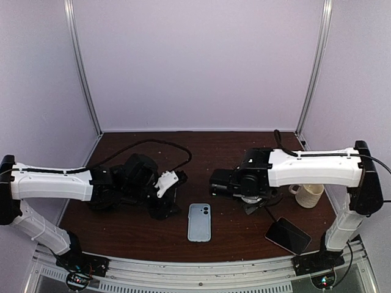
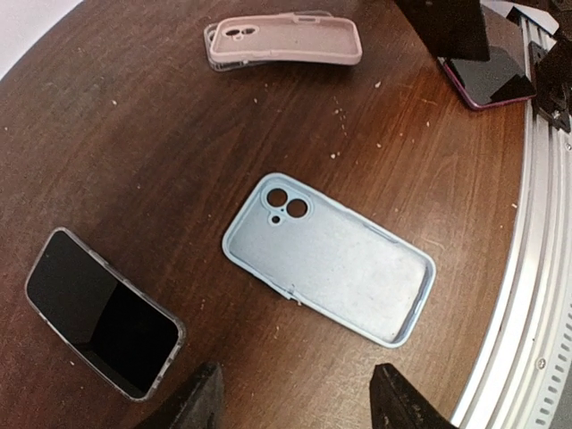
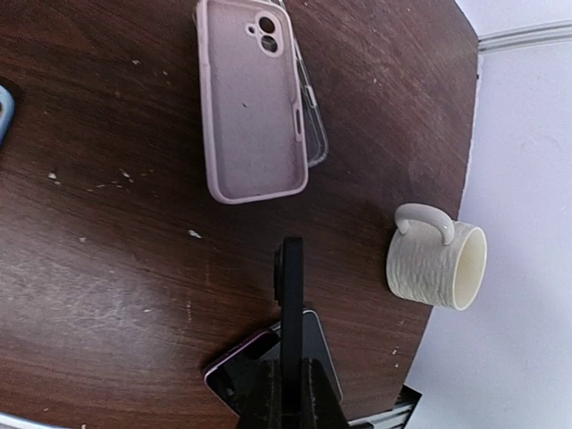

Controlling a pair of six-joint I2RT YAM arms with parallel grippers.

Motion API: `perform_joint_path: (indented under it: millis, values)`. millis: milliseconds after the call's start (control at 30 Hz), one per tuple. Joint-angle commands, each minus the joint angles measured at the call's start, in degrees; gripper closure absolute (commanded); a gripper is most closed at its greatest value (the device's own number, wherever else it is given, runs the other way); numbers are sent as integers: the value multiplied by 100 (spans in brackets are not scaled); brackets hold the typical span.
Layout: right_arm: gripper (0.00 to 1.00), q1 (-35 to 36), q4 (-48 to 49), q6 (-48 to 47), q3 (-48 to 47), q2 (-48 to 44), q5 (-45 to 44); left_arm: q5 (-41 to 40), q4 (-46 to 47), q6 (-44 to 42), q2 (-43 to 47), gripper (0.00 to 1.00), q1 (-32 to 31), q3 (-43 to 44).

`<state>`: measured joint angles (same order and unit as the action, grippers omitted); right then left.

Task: Put the phone into the phone case
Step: Pick up the phone, then pass from the right arm to the left

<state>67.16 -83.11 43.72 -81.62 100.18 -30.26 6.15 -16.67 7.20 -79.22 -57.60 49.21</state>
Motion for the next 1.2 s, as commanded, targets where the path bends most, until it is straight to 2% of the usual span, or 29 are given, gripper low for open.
perform_joint_path:
  millis: [0, 167, 367, 500, 600, 667, 733, 833, 933, 1033, 1167]
  values:
    - [100, 19, 861, -312, -152, -326, 295, -174, 669, 130, 299, 39, -25, -178]
    - [100, 17, 1704, -353, -286, -474, 573, -189, 1047, 229, 365, 33, -30, -259]
    - [100, 18, 2409, -186, -437, -652, 562, -85, 1967, 584, 318, 25, -129, -449]
    - [100, 26, 3101, -106, -334, -901, 536, -628, 2810, 520, 295, 27, -484, -699]
    - [100, 30, 3427, 88, -226, -1024, 411, -1346, 3372, 453, 197, 27, -805, -813]
    - [100, 26, 3711, 203, -131, -1120, 340, -2036, 3911, -69, 73, 26, -1171, -941]
    - [100, 31, 4100, 231, -37, -1227, 300, -2784, 4727, -951, -136, 25, -1496, -1134]
    - [100, 26, 4539, 251, -59, -1376, 223, -3457, 5898, -1801, -370, 23, -1701, -1382]
    - [100, 30, 4834, 166, -159, -1452, 237, -3780, 7139, -2782, -508, 19, -1780, -1722]
    - [100, 37, 4958, 103, -321, -1471, 312, -3700, 8530, -3826, -701, 13, -1797, -2051]
    - [100, 73, 5207, 116, -372, -1547, 264, -3712, 9125, -4506, -939, 9, -1829, -2029]
